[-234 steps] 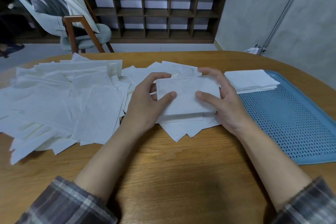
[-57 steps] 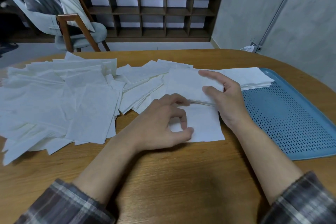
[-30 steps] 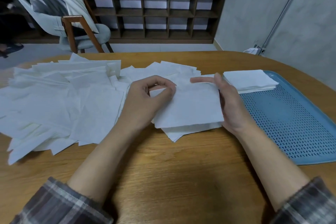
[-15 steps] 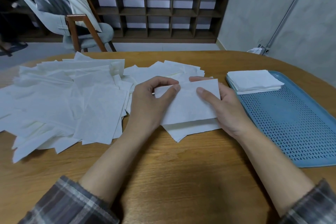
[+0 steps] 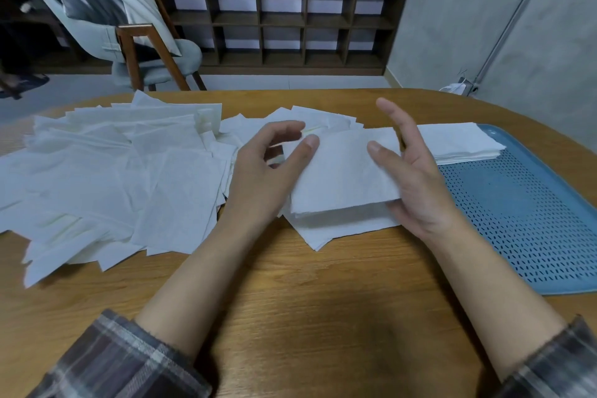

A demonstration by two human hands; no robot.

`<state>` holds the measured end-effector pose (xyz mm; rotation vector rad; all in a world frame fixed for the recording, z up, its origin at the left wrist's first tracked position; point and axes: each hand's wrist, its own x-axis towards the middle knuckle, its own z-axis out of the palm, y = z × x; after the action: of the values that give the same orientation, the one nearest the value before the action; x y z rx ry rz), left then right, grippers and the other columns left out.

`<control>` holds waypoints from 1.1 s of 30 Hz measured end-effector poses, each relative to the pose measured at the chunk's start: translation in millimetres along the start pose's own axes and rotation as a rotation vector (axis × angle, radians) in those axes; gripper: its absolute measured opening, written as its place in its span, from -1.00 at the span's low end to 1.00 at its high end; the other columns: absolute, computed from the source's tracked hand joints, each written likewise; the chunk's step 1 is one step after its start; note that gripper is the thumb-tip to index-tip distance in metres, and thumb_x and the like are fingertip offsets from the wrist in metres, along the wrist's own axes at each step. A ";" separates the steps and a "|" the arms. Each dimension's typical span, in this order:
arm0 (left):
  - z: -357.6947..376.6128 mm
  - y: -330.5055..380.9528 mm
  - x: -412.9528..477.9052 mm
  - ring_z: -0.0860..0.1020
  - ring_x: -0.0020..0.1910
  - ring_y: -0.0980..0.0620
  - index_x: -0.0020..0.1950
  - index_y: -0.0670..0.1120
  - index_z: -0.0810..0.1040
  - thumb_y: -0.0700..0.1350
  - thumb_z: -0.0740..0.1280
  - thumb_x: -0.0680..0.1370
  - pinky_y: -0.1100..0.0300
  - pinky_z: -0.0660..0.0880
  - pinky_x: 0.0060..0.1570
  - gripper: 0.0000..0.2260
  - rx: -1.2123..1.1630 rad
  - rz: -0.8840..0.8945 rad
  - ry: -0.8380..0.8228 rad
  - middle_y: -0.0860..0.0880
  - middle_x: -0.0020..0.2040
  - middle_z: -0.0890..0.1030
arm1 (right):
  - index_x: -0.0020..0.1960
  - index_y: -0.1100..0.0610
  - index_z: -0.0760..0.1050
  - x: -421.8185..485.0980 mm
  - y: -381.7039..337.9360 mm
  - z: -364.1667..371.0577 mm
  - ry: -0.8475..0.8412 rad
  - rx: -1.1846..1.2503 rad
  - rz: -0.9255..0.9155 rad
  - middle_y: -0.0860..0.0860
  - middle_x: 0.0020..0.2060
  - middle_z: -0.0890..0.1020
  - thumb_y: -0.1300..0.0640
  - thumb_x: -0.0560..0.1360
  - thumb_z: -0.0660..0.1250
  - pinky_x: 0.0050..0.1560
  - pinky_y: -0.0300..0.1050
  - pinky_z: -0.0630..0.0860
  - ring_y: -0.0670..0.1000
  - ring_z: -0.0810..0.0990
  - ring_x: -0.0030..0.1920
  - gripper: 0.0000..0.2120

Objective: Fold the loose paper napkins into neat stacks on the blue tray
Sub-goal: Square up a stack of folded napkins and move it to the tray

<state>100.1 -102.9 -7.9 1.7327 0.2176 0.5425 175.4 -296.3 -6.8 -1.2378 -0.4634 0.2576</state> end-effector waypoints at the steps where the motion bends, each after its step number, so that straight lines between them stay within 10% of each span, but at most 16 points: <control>1: -0.5 2.1 -0.1 0.62 0.08 0.26 0.23 0.19 0.68 0.14 0.44 0.61 0.29 0.52 0.05 -0.79 -0.093 -0.056 -0.058 0.17 0.06 0.69 | 0.52 -0.13 0.36 0.4 -1.0 -0.2 0.006 -0.008 0.000 -0.08 0.07 0.74 0.29 0.64 0.32 -0.01 -0.07 0.70 0.02 0.72 0.06 -0.46; 4: 1.6 3.4 -3.2 0.68 0.14 0.09 0.29 0.26 0.63 0.11 0.45 0.61 0.12 0.62 0.08 -0.75 -0.230 -0.162 -0.203 0.07 0.12 0.70 | 0.50 -0.11 0.33 0.2 2.7 -0.9 0.027 -0.231 -0.050 -0.27 0.00 0.72 0.25 0.68 0.31 0.02 -0.05 0.68 -0.04 0.72 0.01 -0.52; 7: 4.6 -3.9 -4.4 0.65 0.17 0.13 0.35 0.28 0.53 0.00 0.47 0.62 0.03 0.67 0.13 -0.66 -0.039 -0.060 -0.155 0.12 0.23 0.64 | 0.43 -0.17 0.41 0.0 5.1 -4.5 0.005 -0.300 -0.024 -0.06 0.10 0.73 0.14 0.67 0.38 0.05 -0.03 0.65 0.08 0.71 0.10 -0.59; 15: 10.9 -10.6 -10.6 0.45 0.30 0.28 0.43 0.17 0.42 0.02 0.55 0.54 0.33 0.45 0.26 -0.48 0.247 0.178 -0.106 0.21 0.31 0.45 | 0.18 0.04 0.72 3.4 8.9 -17.0 -0.013 -0.478 -0.065 -0.18 0.17 0.74 0.31 0.58 0.44 0.31 -0.36 0.45 -0.22 0.61 0.29 -0.74; 18: 16.0 -14.0 -14.6 0.41 0.34 0.09 0.23 0.06 0.59 0.00 0.61 0.47 0.28 0.35 0.36 -0.62 0.443 0.472 -0.115 0.08 0.34 0.40 | 0.21 0.07 0.72 7.6 11.7 -23.8 0.118 -0.509 -0.113 -0.19 0.16 0.74 0.33 0.58 0.43 0.33 -0.33 0.46 -0.23 0.61 0.28 -0.72; 23: 18.5 -23.8 -17.5 0.54 0.09 0.22 0.07 0.08 0.69 0.13 0.53 0.54 0.16 0.49 0.09 -0.81 0.584 0.399 -0.635 0.18 0.03 0.61 | 0.20 0.06 0.72 8.3 12.5 -25.7 0.152 -0.527 -0.122 -0.21 0.15 0.73 0.32 0.59 0.43 0.30 -0.39 0.45 -0.27 0.60 0.27 -0.73; 33: 23.5 -25.6 -22.1 0.52 0.00 0.12 -0.04 -0.02 0.67 -0.06 0.41 0.59 0.04 0.54 -0.02 -0.93 0.679 0.567 -0.586 0.13 -0.05 0.59 | 0.17 0.02 0.73 7.6 12.1 -24.0 0.134 -0.574 -0.114 -0.26 0.13 0.73 0.30 0.58 0.43 0.30 -0.43 0.42 -0.32 0.58 0.26 -0.74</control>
<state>95.6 -126.7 -41.1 2.5539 -0.5892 0.3483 194.2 -309.5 -22.7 -1.7684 -0.5074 -0.0663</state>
